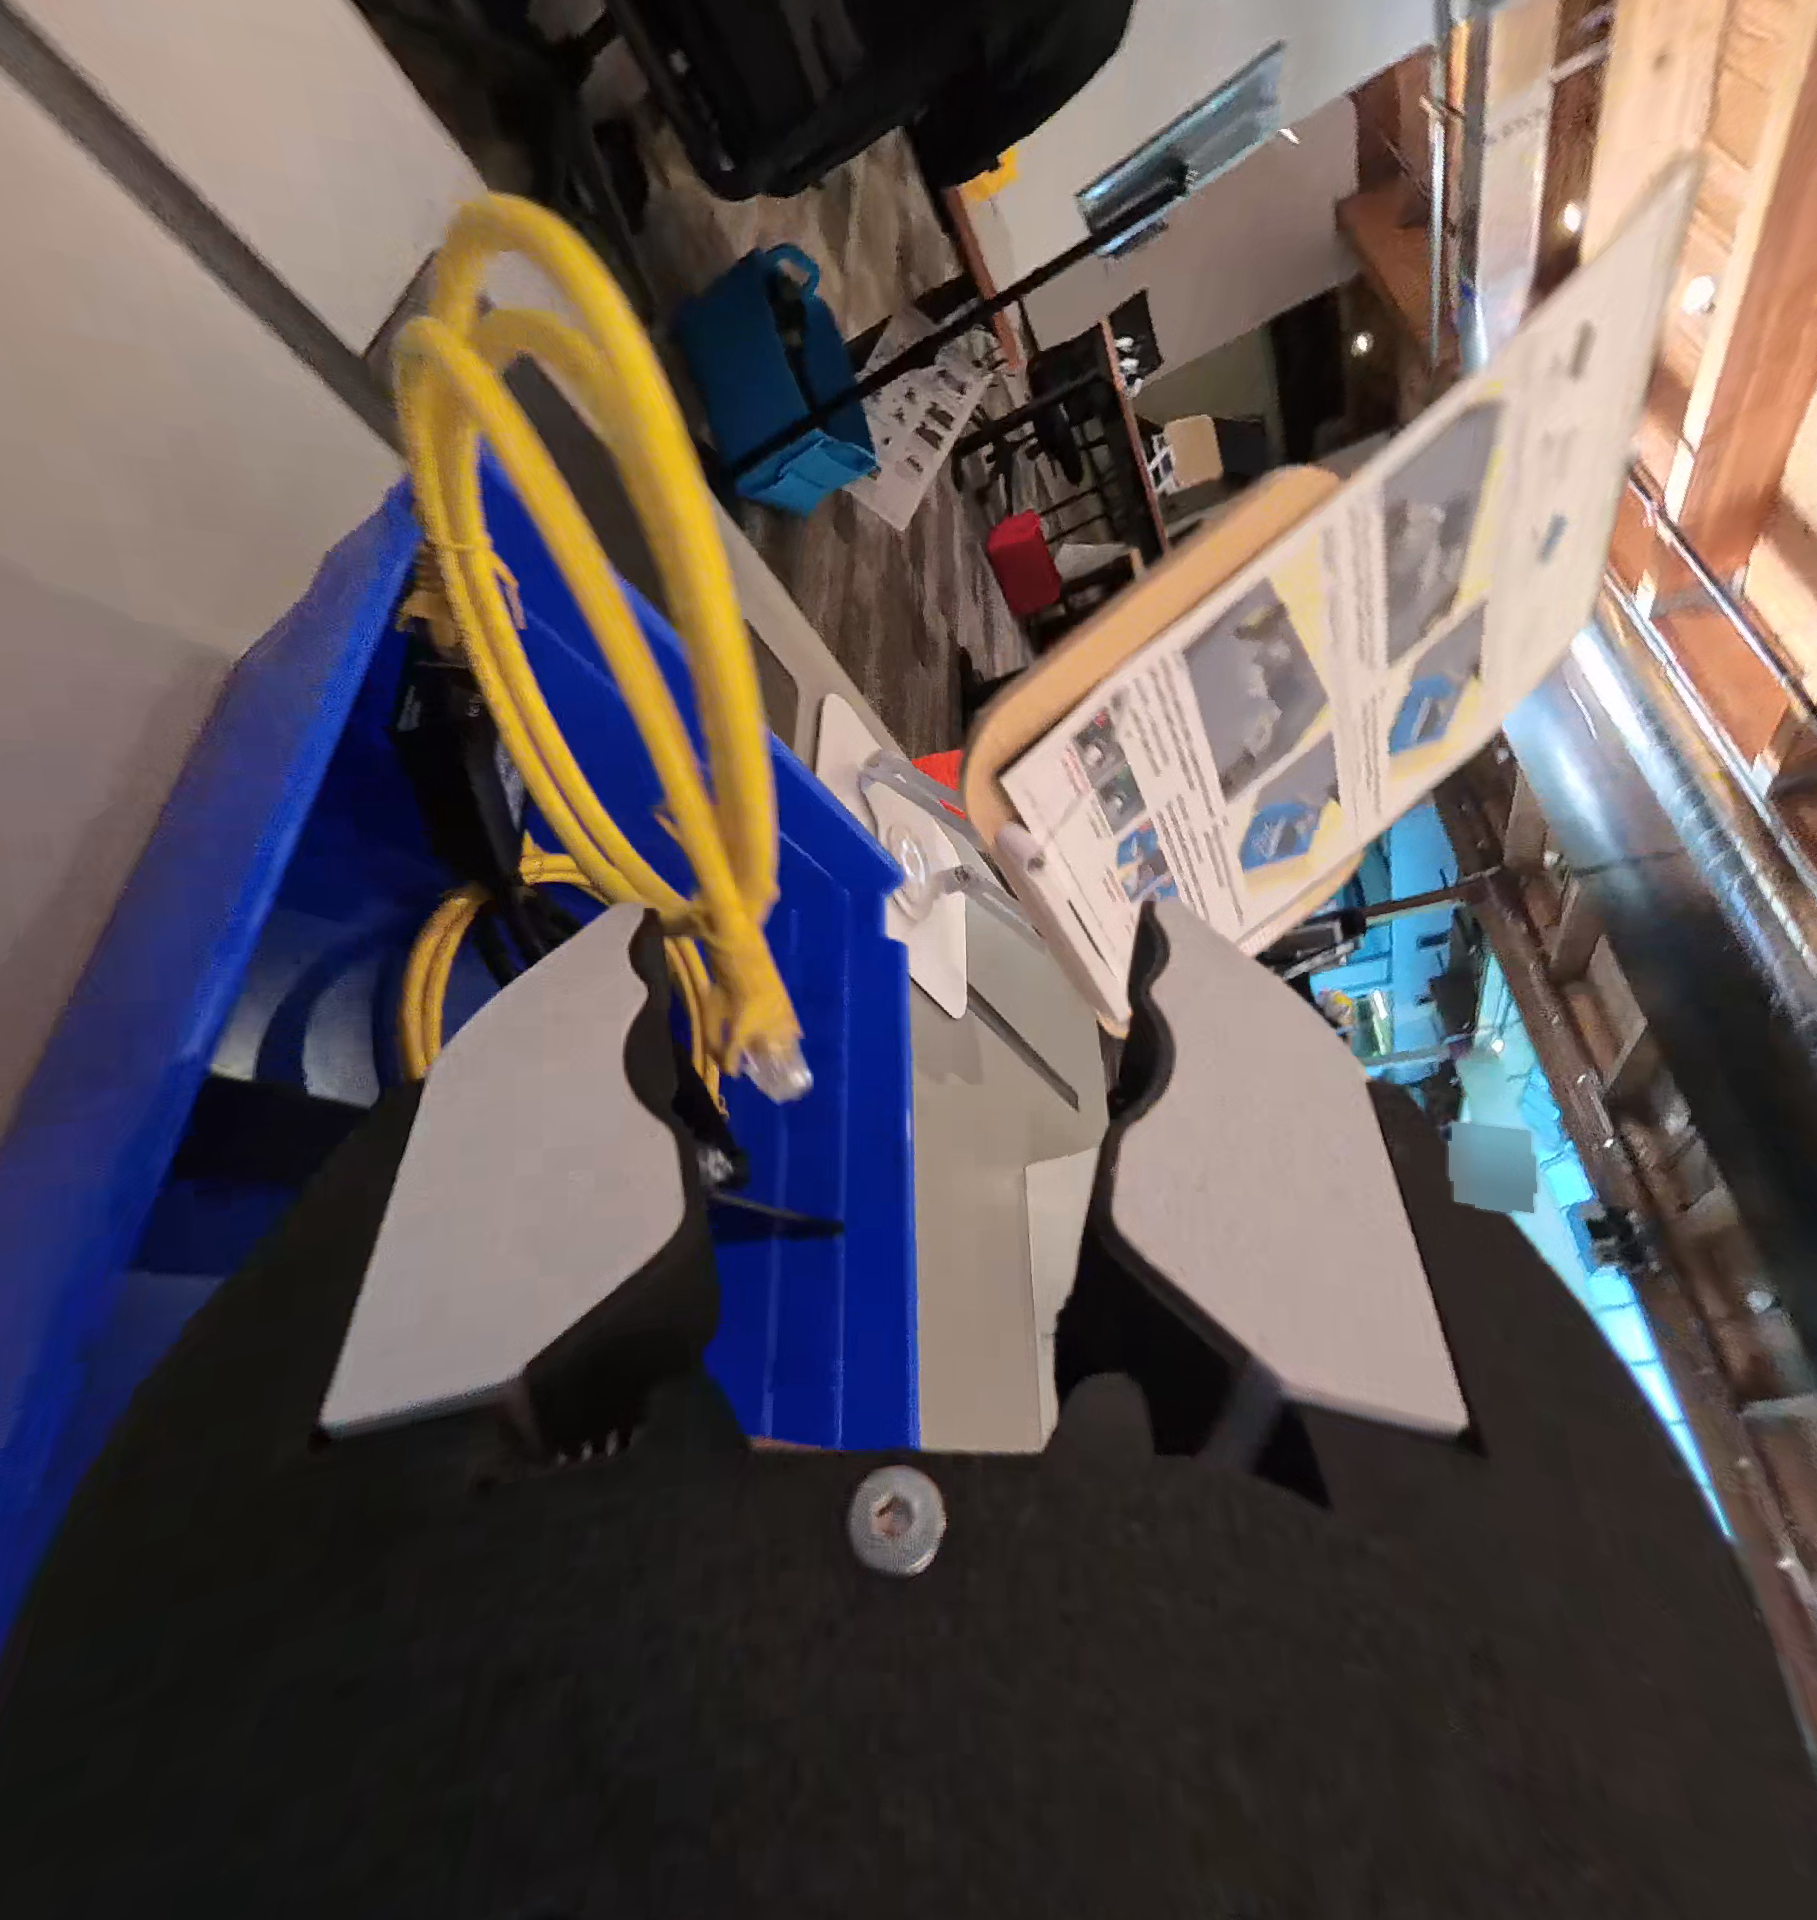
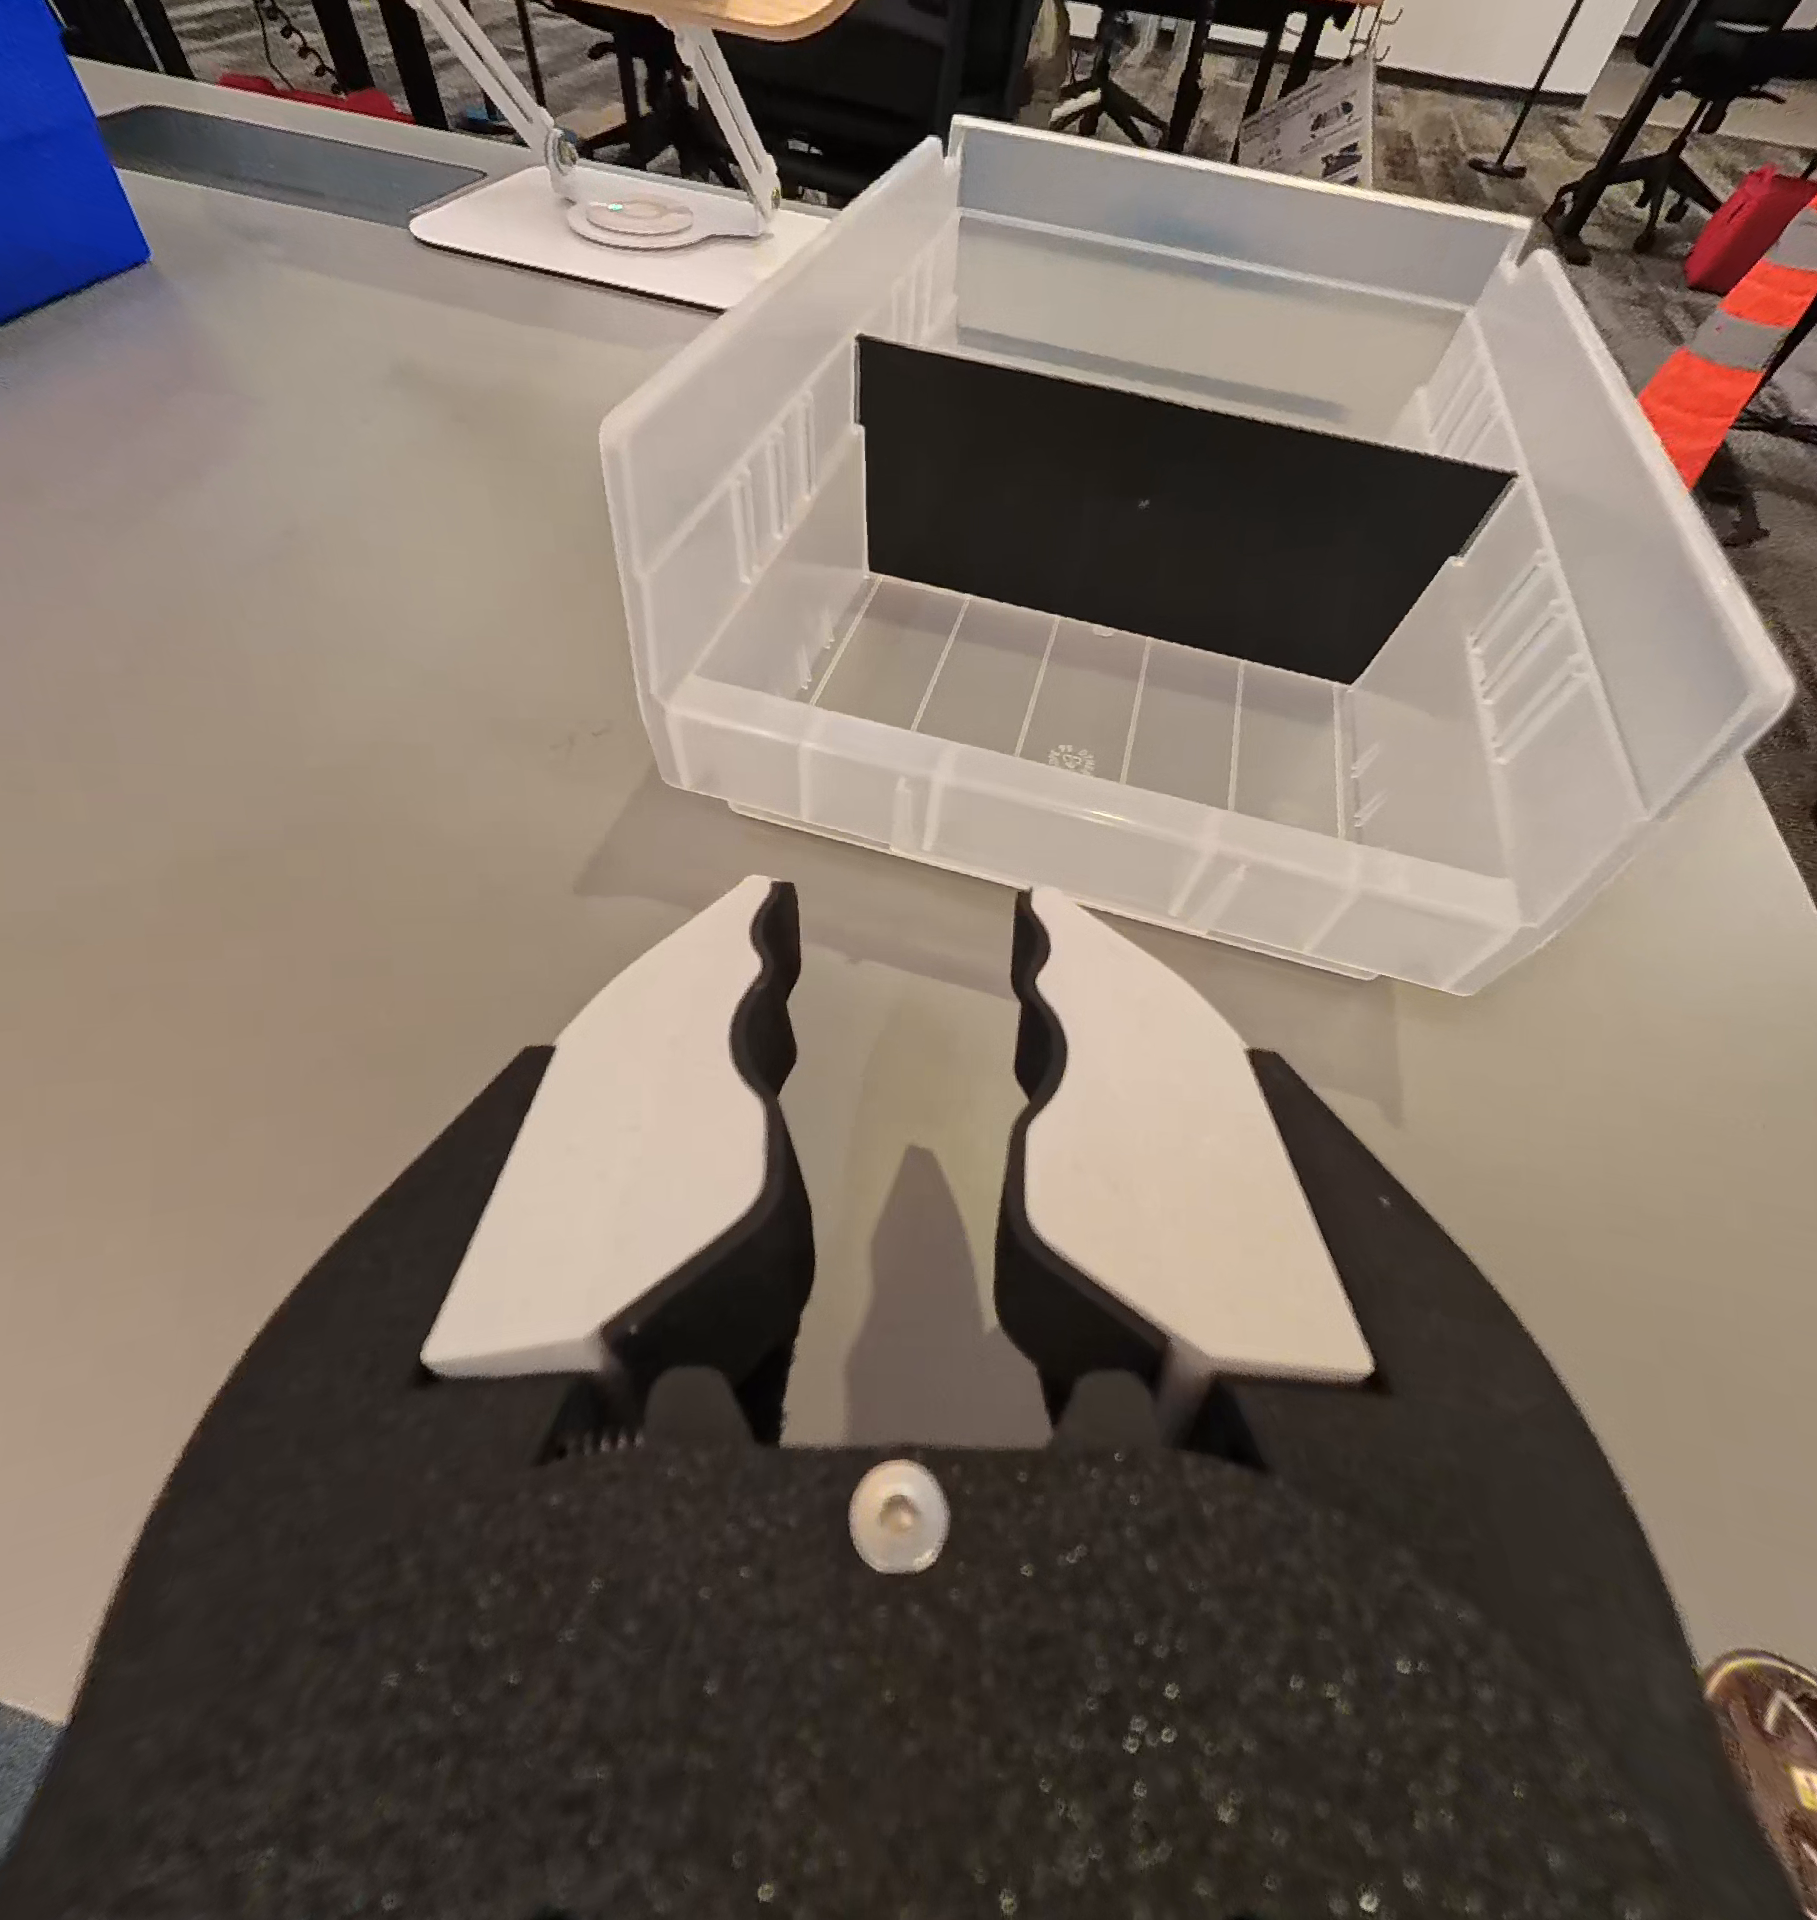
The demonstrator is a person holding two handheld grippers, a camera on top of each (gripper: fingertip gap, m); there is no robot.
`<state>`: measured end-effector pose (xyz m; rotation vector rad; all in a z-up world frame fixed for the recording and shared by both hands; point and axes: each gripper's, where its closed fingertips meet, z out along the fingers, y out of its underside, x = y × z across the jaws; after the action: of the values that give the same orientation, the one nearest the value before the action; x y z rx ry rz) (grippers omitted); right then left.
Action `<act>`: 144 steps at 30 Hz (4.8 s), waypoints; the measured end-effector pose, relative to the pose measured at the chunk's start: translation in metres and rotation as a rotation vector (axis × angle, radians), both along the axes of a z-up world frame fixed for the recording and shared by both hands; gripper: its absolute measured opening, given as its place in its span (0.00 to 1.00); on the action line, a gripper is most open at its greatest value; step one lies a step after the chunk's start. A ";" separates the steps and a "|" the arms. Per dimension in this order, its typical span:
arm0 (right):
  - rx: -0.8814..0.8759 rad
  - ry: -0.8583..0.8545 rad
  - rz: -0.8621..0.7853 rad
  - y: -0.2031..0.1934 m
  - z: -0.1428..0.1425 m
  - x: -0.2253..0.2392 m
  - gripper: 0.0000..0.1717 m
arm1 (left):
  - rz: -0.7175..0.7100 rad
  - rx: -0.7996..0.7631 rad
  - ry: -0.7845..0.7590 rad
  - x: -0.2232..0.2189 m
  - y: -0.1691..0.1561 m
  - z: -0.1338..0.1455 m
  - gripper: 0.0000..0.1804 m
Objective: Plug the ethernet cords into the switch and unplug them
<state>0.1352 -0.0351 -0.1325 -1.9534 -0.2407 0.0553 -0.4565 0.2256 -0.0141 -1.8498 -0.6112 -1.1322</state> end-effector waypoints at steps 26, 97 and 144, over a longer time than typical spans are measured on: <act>0.086 0.230 0.874 0.057 0.108 -0.227 0.40 | -0.878 0.461 0.599 0.139 -0.035 0.164 0.04; 0.423 -0.828 0.890 0.135 0.090 -0.272 0.15 | -1.266 1.218 1.220 0.318 -0.200 0.066 0.19; 0.332 -0.845 0.975 0.127 0.068 -0.274 0.15 | -1.148 1.167 1.432 0.317 -0.186 -0.005 0.11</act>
<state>-0.1388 0.0918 -0.0648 -1.2695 -1.6220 -0.1706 -0.1392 0.0397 -0.0189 -1.2658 1.7025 -0.2334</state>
